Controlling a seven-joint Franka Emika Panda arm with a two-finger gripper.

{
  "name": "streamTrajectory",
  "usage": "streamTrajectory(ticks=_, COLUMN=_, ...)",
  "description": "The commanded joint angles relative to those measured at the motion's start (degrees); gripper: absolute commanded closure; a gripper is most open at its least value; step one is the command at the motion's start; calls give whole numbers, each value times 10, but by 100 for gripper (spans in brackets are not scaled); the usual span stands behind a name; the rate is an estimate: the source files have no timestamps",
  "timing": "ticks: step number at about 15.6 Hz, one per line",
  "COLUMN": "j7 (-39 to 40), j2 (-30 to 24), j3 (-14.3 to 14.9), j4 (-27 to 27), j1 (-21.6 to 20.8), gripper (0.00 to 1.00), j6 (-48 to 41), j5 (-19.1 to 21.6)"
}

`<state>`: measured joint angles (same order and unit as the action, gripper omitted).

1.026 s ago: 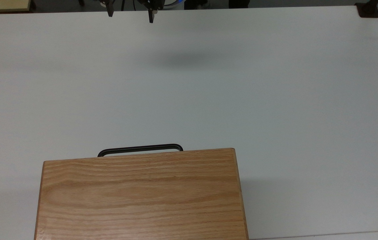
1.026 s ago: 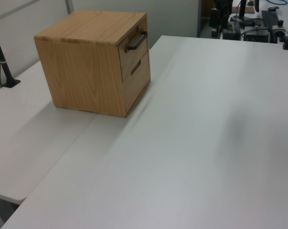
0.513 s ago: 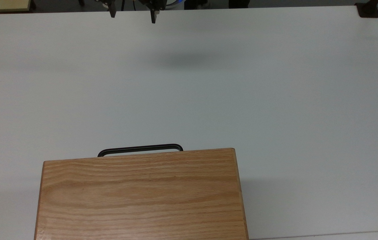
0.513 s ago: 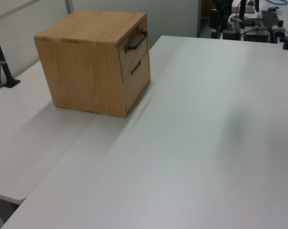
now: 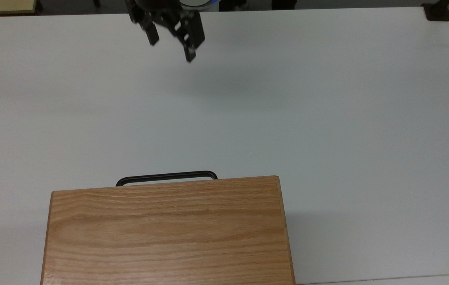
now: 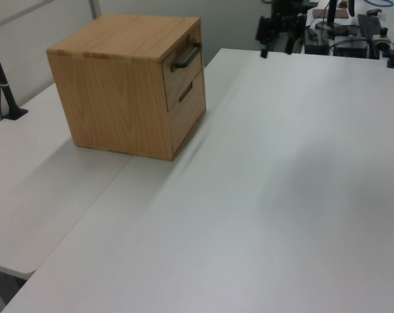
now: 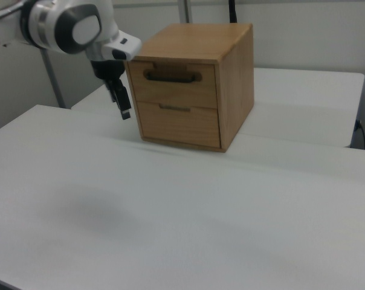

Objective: Open the drawer by sliding it
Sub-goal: 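Move the gripper down toward the black handle of the upper drawer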

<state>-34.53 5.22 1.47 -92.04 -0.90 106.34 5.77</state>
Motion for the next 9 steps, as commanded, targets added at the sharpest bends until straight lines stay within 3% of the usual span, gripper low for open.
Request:
streamTrajectory(ticks=1, j7=-179, j2=56, j3=0, j4=6, j1=-2, gripper=8, j6=127, j5=15)
streamTrajectory(ticks=6, j7=-326, j2=107, j3=0, j4=7, j1=-3, gripper=10, j6=325, j5=35)
streamTrajectory(ticks=9, j7=-357, j2=128, j3=1, j4=8, j1=-5, gripper=10, j6=417, j5=35)
